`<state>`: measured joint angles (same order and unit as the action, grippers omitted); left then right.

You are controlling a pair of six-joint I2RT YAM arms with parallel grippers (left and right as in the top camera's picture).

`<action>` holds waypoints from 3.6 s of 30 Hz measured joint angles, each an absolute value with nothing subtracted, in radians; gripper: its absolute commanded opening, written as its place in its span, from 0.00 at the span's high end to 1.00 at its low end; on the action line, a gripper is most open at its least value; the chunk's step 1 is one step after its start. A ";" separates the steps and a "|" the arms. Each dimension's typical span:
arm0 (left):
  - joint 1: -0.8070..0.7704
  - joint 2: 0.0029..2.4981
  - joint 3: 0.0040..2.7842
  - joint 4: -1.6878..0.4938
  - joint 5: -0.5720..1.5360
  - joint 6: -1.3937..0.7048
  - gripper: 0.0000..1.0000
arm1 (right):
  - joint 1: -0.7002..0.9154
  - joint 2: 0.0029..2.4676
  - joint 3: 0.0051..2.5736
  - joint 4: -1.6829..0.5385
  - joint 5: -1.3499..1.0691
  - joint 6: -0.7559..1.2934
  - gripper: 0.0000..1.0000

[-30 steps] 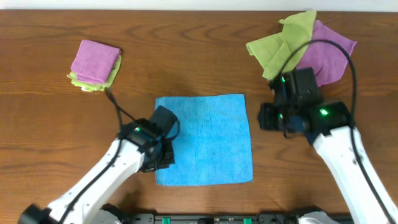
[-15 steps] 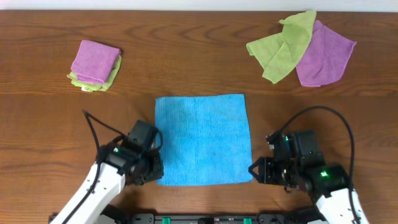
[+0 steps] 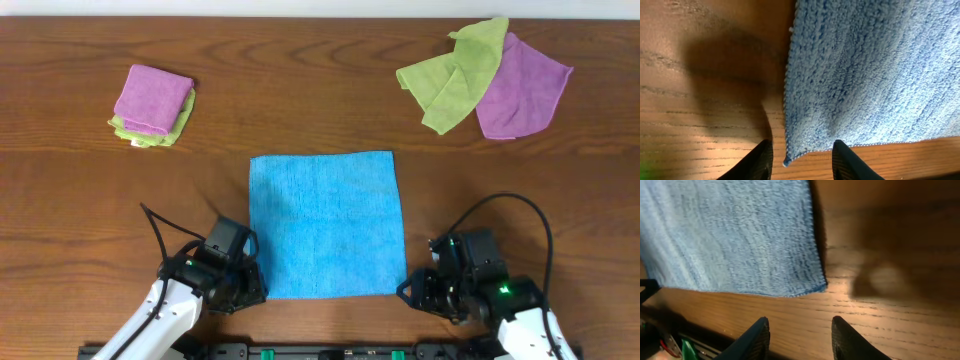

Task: Fold the cloth
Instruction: 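Lower both grippers to the flat cloth's near corners, then grasp the near corners and fold them over toward the far edge, then grasp the folded strip's ends with both grippers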

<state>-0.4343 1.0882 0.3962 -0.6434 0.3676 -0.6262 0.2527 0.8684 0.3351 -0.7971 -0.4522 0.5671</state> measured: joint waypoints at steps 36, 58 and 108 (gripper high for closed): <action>-0.434 1.088 0.396 -0.594 0.363 -0.654 0.94 | 0.252 1.119 0.330 -0.577 -0.421 0.755 0.99; -0.396 1.090 0.649 -0.533 0.312 -0.624 0.94 | 0.253 1.139 0.591 -0.449 -0.441 0.740 0.98; -0.141 1.650 1.100 -0.567 0.434 -0.367 0.95 | 0.192 1.749 1.110 -0.476 -0.362 0.645 0.98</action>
<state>-0.1406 1.6497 1.1004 -0.5667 0.4343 -0.3668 0.1925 1.7489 1.1099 -0.4759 -0.3622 0.6449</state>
